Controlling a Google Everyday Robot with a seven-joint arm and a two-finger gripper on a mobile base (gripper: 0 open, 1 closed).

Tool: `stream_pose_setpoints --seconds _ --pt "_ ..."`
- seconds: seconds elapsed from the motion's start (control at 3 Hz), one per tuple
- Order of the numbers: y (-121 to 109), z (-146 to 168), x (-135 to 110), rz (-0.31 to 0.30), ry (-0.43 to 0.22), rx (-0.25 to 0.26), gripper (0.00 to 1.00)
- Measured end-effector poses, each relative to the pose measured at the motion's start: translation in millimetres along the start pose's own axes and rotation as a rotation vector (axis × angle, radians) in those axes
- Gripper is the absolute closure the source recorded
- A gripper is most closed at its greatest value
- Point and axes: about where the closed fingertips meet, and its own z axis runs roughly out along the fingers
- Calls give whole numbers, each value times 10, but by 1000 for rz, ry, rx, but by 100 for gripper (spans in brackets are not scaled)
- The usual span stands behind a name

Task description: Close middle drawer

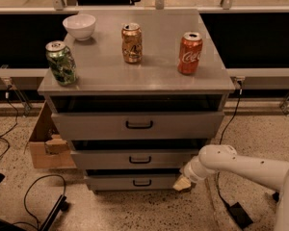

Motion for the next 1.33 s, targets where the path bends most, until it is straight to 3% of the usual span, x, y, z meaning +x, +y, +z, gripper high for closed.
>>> stream_pose_setpoints --seconds 0.67,1.0,1.33 --pt "618 -573 -181 -216 173 63 87" --pt "1083 -1065 -50 -308 331 38 100" --pt "1444 -1677 230 -258 476 42 100"
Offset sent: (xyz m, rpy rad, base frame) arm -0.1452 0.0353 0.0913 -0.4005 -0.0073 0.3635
